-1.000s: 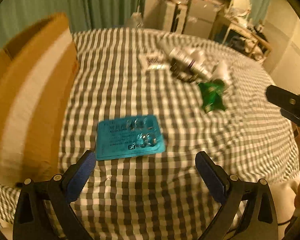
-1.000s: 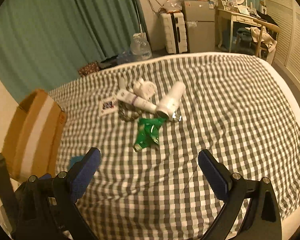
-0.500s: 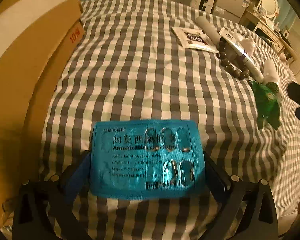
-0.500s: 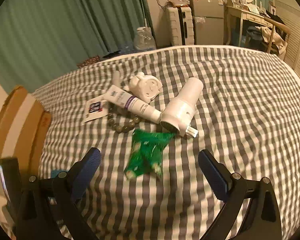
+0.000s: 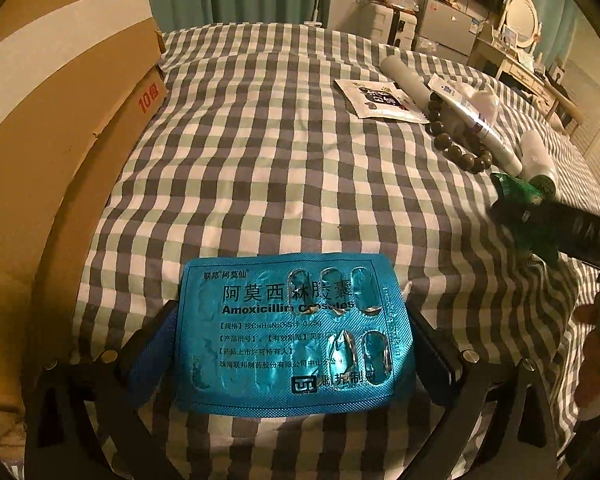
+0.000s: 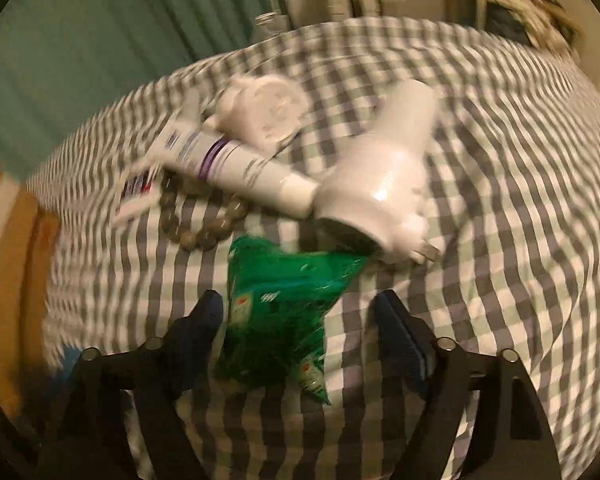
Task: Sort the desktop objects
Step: 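Grasp blue Amoxicillin blister pack with left tool while right grasps green medicine bag, then carry blister pack and green bag into cardboard box and open both tools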
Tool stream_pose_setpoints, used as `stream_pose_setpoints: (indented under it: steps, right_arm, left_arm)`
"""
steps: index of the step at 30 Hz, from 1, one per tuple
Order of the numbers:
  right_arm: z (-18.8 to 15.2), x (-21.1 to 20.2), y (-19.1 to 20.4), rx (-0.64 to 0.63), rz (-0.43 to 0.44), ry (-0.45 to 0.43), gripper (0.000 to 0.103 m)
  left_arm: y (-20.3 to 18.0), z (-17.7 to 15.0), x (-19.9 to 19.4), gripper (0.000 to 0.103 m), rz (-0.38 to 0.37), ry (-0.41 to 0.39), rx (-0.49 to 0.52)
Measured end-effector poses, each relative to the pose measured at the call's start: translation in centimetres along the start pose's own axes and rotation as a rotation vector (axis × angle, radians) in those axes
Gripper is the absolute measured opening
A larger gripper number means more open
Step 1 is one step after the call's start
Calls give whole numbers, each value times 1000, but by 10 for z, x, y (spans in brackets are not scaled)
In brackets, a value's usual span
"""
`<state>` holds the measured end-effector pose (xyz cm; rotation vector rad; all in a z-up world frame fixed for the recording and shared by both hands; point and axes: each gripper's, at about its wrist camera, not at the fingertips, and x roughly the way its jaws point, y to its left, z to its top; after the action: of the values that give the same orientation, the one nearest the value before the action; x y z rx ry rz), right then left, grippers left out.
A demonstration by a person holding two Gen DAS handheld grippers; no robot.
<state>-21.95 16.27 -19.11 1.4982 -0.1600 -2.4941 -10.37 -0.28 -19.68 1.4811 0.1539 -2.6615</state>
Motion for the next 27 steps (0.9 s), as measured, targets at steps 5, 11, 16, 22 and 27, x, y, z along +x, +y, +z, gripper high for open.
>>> stream_pose_setpoints:
  steps: [5, 11, 16, 22, 27]
  right_arm:
    - [-10, -8, 11, -61, -65, -47, 60]
    - [-29, -32, 16, -73, -72, -49, 37]
    - [-39, -66, 14, -62, -51, -88, 37]
    - [-49, -126, 27, -62, 23, -180, 37]
    - [-63, -162, 38, -52, 68, -203, 37]
  left_arm:
    - [4, -10, -13, 100, -7, -31, 24]
    - [5, -13, -25, 100, -20, -17, 17]
    - [-2, -7, -53, 100, -46, -72, 14]
    - [-8, 13, -107, 100, -61, -180, 35]
    - [-1, 25, -144, 100, -45, -234, 16]
